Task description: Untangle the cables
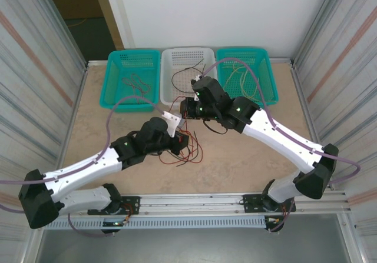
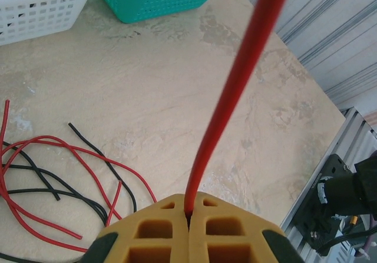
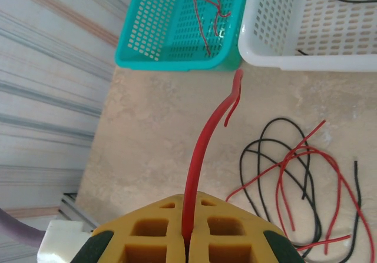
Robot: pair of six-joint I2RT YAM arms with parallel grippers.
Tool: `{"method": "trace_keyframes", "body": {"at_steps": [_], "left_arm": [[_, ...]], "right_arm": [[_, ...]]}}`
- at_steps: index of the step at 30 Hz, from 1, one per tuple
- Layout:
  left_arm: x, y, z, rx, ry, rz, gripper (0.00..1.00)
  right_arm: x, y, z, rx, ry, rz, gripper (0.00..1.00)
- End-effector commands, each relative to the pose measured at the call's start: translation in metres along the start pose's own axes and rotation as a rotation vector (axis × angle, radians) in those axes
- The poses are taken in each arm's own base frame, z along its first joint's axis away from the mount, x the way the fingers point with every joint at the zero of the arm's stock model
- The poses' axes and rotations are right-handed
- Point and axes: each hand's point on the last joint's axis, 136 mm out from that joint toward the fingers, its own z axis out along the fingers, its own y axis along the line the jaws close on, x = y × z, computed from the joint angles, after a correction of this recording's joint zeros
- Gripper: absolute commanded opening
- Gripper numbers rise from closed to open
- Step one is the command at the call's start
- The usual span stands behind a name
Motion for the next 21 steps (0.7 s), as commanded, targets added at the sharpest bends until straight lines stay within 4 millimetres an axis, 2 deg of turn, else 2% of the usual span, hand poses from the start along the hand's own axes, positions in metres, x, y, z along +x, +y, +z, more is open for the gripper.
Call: {"method": "trace_keyframes", "body": {"at_steps": [1,3,4,6,10,13,18,21], "left_arm": [[0.022,-0.005,-0.009,0.021,0.1,0.001,0.12],[0.014,-0.01,-0.02,0.044,0.058,-0.003,0.46],[0.009,-0.009,-0.028,0.039,0.024,-0.012,0.58],[-0.002,-0.006,-0.044,0.031,-0.04,-0.03,0.68],[-0.026,-0.001,-0.074,0.089,-0.14,-0.1,0.72],[-0.038,-0.004,-0.083,0.15,-0.174,-0.115,0.72],[-0.046,-0.023,-0.075,0.256,-0.144,-0.063,0.71],[-0.049,-0.029,-0.068,0.283,-0.12,-0.037,0.66]], "right_arm": [[-0.04,0.024,-0.034,-0.065,-0.151,-0.052,0.01],[-0.041,0.022,-0.038,-0.059,-0.16,-0.064,0.01],[-0.043,0.02,-0.04,-0.059,-0.164,-0.064,0.01],[-0.043,0.017,-0.043,-0.064,-0.164,-0.068,0.02],[-0.043,0.011,-0.047,-0.069,-0.162,-0.07,0.02],[-0.041,0.01,-0.047,-0.082,-0.16,-0.067,0.02],[-0.035,0.012,-0.045,-0.119,-0.148,-0.048,0.03],[-0.03,0.013,-0.041,-0.163,-0.121,-0.017,0.04]]}}
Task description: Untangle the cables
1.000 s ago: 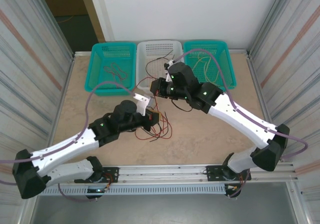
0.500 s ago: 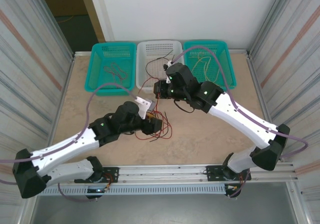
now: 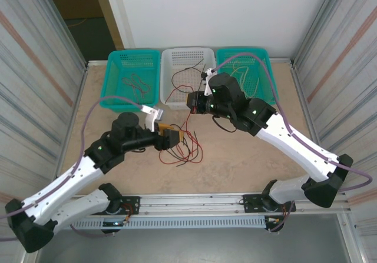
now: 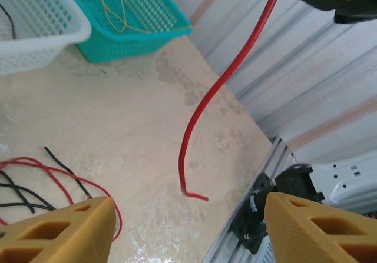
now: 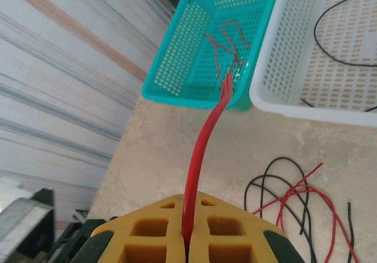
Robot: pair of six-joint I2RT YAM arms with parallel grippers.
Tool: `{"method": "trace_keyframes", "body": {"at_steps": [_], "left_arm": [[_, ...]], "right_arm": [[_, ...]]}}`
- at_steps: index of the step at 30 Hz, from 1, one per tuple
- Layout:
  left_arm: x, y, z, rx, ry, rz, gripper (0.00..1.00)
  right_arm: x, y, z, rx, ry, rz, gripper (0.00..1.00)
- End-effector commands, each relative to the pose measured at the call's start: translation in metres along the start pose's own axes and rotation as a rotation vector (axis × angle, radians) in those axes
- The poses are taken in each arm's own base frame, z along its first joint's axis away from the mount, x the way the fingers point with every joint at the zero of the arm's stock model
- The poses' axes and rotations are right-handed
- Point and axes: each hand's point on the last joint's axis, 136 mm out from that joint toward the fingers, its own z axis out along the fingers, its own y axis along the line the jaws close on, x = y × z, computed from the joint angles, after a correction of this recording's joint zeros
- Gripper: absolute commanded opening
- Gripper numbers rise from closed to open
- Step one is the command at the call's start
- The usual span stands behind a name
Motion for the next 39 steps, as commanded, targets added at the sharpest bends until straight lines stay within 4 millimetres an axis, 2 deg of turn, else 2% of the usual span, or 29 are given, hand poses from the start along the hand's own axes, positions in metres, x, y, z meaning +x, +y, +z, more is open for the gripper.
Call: {"method": "trace_keyframes", "body": {"at_steps": [1,7,13,17,19,22,24,25,29,33,36,39], "left_arm": [[-0.013,-0.022,0.003,0.102,-0.005,0.056,0.64],[-0.029,-0.017,0.002,0.039,-0.057,0.147,0.56],[-0.028,-0.024,0.011,0.089,-0.019,0.167,0.39],[-0.025,-0.02,0.014,0.075,-0.009,0.157,0.18],[-0.027,-0.016,0.011,0.049,-0.026,0.159,0.13],[-0.03,-0.009,0.007,0.005,-0.057,0.165,0.13],[-0.032,-0.006,0.004,-0.02,-0.068,0.171,0.26],[-0.031,-0.005,0.005,-0.021,-0.067,0.174,0.26],[-0.03,-0.009,0.007,0.005,-0.058,0.173,0.14],[-0.027,-0.007,0.012,0.006,-0.043,0.165,0.1],[-0.027,-0.006,0.013,0.002,-0.044,0.163,0.01],[-0.028,-0.001,0.012,-0.026,-0.044,0.164,0.0]], "right_arm": [[-0.001,0.009,-0.003,-0.087,0.001,0.044,0.04],[0.008,0.016,0.002,-0.173,0.038,0.103,0.05],[0.012,0.021,0.007,-0.221,0.058,0.135,0.05],[0.01,0.022,0.009,-0.23,0.06,0.143,0.05],[0.011,0.022,0.009,-0.232,0.061,0.145,0.05],[0.01,0.022,0.008,-0.235,0.062,0.151,0.05],[0.01,0.022,0.008,-0.239,0.061,0.154,0.05],[0.01,0.021,0.008,-0.24,0.06,0.155,0.05],[0.01,0.021,0.008,-0.243,0.061,0.161,0.05],[0.011,0.021,0.009,-0.247,0.064,0.17,0.05],[0.011,0.019,0.01,-0.24,0.062,0.172,0.06],[0.01,0.016,0.009,-0.232,0.057,0.176,0.1]]}}
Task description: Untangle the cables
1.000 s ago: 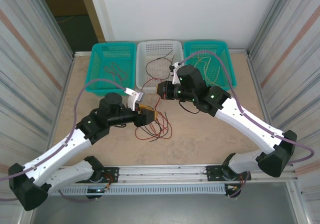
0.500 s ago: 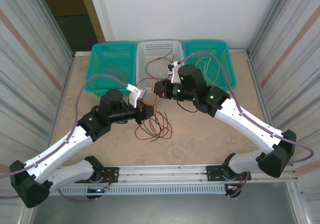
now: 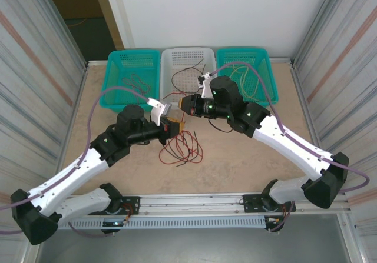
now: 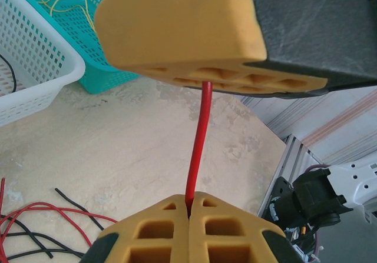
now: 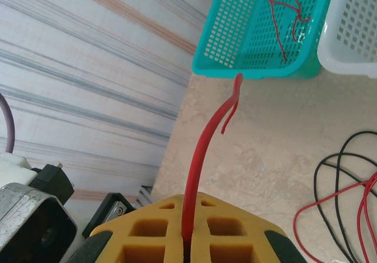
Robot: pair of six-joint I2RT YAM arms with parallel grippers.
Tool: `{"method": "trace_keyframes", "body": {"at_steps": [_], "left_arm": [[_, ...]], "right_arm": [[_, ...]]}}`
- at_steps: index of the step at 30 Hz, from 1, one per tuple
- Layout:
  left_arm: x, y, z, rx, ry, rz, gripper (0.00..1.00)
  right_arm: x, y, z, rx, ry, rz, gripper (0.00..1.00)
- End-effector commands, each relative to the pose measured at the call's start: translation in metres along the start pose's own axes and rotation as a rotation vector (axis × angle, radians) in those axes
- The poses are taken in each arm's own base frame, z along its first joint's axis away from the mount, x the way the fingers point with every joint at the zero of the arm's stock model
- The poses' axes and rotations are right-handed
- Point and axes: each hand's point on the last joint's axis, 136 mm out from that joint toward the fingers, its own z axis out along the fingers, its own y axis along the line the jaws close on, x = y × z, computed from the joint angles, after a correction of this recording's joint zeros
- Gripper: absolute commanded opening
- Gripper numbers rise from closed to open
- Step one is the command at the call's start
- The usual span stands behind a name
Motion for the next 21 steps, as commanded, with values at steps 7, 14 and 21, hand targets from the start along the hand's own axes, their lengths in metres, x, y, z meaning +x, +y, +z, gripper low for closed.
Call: {"method": "trace_keyframes", "body": {"at_steps": [7,14,21], "left_arm": [[-0.012,0.06,-0.017,-0.386,0.003,0.071,0.0],[-0.07,0.134,-0.049,-0.689,-0.064,0.054,0.0],[-0.138,0.207,-0.053,-0.788,-0.107,0.037,0.0]], "right_arm": [[-0.025,-0.047,-0.044,0.244,-0.149,-0.013,0.55],[-0.006,-0.122,-0.091,0.425,-0.194,0.084,0.56],[0.023,-0.139,-0.094,0.412,-0.149,0.105,0.53]]}}
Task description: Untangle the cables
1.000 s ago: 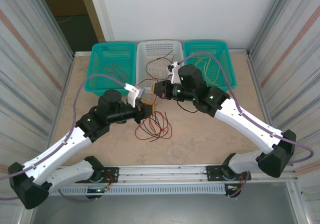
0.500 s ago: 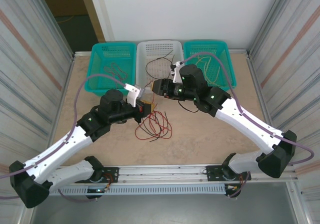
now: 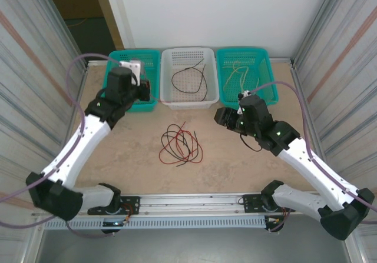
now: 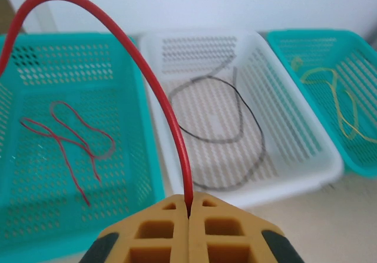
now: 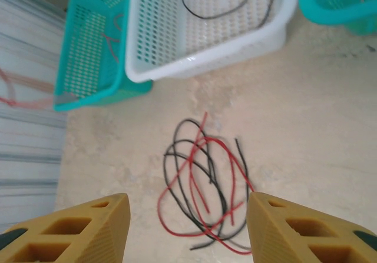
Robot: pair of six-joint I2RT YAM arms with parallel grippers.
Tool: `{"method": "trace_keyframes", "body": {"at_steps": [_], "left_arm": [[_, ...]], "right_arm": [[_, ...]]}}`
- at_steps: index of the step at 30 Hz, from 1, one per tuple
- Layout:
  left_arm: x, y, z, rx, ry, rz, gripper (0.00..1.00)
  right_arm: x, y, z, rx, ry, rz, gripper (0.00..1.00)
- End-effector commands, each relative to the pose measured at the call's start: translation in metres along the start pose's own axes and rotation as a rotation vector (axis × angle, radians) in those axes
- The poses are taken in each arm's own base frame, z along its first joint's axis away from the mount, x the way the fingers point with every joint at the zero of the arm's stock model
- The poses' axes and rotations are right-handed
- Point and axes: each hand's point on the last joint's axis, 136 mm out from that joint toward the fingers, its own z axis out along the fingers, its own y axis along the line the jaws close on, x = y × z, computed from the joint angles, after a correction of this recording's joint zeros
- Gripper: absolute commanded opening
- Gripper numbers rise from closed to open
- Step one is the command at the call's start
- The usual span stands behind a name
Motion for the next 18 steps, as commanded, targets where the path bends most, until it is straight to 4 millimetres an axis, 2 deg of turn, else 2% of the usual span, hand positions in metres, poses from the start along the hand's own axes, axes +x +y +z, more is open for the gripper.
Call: {"method": "trace_keyframes", "body": {"at_steps": [1,5,9,10,13,16,18], "left_arm": [[-0.026,0.02,0.026,-0.018,-0.015,0.021,0.0],[-0.035,0.045,0.071,-0.044,0.008,0.029,0.0],[-0.025,0.064,0.115,-0.077,0.083,0.071,0.0],[-0.02,0.067,0.125,-0.071,0.108,0.074,0.06],[-0.004,0.073,0.141,-0.081,0.195,0.076,0.4],[0.007,0.067,0.139,-0.048,0.224,0.046,0.52],[0.009,0.062,0.13,-0.041,0.219,0.029,0.55]], "right_arm": [[0.006,-0.003,-0.002,-0.01,0.009,0.015,0.53],[0.005,0.004,0.0,-0.022,0.01,-0.006,0.51],[0.014,0.004,0.015,0.001,0.047,-0.039,0.5],[0.017,0.003,0.018,0.006,0.054,-0.042,0.5],[0.021,0.0,0.024,0.019,0.072,-0.047,0.5],[0.022,0.0,0.029,0.025,0.079,-0.052,0.5],[0.022,0.002,0.033,0.02,0.088,-0.056,0.5]]}}
